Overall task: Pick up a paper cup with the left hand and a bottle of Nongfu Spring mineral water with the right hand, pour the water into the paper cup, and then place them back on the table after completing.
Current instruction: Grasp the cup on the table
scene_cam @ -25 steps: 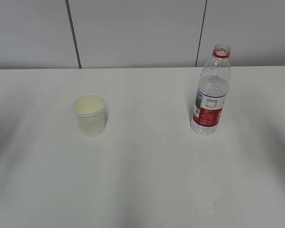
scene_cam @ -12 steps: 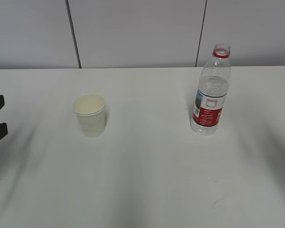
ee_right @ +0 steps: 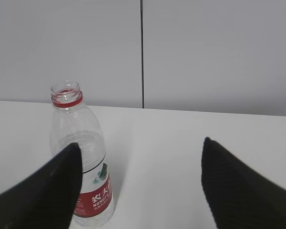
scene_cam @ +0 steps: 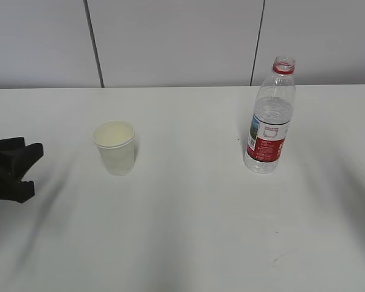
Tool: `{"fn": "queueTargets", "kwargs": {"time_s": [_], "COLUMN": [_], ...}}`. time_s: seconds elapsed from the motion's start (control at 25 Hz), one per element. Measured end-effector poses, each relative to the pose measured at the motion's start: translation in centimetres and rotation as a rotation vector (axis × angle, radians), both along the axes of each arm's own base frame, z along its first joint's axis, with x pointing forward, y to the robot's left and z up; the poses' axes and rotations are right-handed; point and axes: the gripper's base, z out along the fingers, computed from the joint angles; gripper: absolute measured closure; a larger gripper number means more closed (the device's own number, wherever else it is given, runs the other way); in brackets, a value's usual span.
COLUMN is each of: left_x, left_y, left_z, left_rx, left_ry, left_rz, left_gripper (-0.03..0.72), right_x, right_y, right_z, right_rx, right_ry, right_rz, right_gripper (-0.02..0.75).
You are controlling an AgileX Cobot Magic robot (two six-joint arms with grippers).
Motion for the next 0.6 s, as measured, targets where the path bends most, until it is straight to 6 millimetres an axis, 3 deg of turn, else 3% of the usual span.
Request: {"fn": "queueTargets", "kwargs": {"time_s": [0.12, 0.2, 0.36, 0.44, 0.6], "left_x": [0.1, 0.3, 0.5, 0.8, 1.9], "left_y": [-0.5, -0.6, -0.7, -0.7, -1.2], "left_z": [-0.8, -1.3, -3.5, -4.7, -6.1], "left_rx": [-0.021, -0.045, -0.062, -0.06, -0.025], "left_ry": [-0.004, -0.004, 0.073, 0.12, 0.136], "left_rz": [-0.052, -0.06, -0.062, -0.067, -0.142], "left_gripper": [0.432, 0.365, 0.132, 0.055, 0.034], "right_x": [0.0, 0.0, 0.0, 0.0, 0.0], "right_y": [0.0, 0.0, 0.0, 0.0, 0.0], "right_z": [0.0, 0.2, 0.2, 0.2, 0.2], "right_rx": [0.0, 0.001, 0.002, 0.002, 0.002], "right_ry": [-0.006, -0.02, -0.028, -0.028, -0.029], "right_rz": [0.0, 0.0, 0.001, 0.001, 0.001], "right_gripper": [0.165, 0.165, 0.165, 0.165, 0.165]}}
